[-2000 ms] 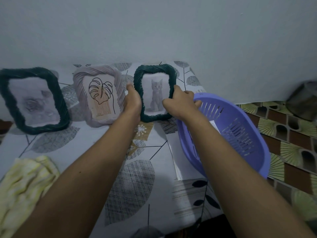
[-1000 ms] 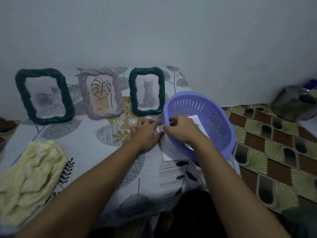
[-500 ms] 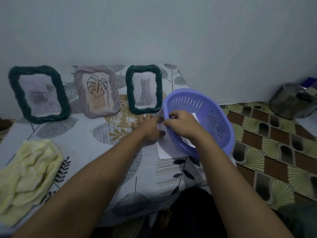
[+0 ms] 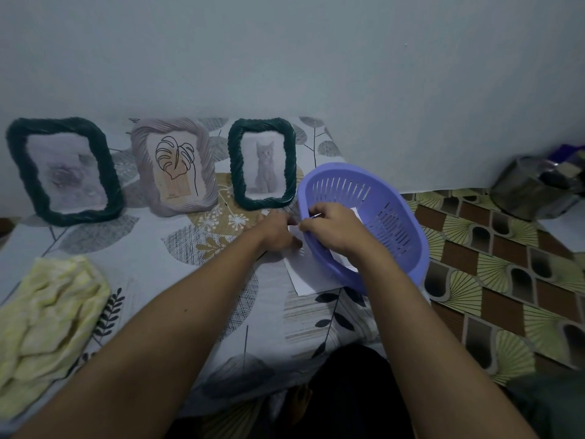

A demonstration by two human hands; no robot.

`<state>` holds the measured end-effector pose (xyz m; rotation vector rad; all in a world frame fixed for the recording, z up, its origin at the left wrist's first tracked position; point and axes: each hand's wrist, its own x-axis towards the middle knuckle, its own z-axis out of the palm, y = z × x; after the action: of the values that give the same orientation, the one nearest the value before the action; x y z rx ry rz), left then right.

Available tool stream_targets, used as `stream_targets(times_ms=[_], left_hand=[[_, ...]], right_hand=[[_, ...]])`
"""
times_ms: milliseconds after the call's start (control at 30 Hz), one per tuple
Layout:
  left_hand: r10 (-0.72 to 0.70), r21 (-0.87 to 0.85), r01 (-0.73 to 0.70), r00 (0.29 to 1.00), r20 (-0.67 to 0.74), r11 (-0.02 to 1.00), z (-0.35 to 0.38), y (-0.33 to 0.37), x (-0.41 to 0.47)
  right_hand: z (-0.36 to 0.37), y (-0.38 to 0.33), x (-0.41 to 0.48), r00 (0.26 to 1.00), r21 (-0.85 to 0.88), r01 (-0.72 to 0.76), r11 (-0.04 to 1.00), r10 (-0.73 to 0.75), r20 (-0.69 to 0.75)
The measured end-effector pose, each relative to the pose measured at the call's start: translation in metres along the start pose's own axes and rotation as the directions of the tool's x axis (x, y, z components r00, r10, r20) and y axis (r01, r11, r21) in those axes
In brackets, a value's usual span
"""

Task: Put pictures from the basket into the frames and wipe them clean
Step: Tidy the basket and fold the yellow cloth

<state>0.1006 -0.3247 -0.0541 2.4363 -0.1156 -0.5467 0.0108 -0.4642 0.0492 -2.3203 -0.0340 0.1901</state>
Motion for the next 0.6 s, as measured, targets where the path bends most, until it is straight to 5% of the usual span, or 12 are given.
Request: stream_targets(times_ms=[233, 367, 600], left_hand=[[0.014, -0.229, -0.024, 0.999, -0.047, 0.973, -0.015, 0.021, -0.048], [0.008, -0.491, -0.078, 0.990, -0.142, 0.868, -0.012, 0.015, -0.055], [-0.157, -0.566, -0.054, 0.935, -0.317, 0.823, -0.011, -0.002, -0.072]], right_hand=[[-0.001, -0.001, 0.000, 1.000, 0.000, -0.014, 1.000, 0.014, -0.026], [0.002, -0.001, 0.000, 0.999, 0.007, -0.016, 1.000, 0.016, -0.028], [0.006, -0.002, -0.003, 0.999, -0.015, -0.026, 1.000, 0.025, -0.032]])
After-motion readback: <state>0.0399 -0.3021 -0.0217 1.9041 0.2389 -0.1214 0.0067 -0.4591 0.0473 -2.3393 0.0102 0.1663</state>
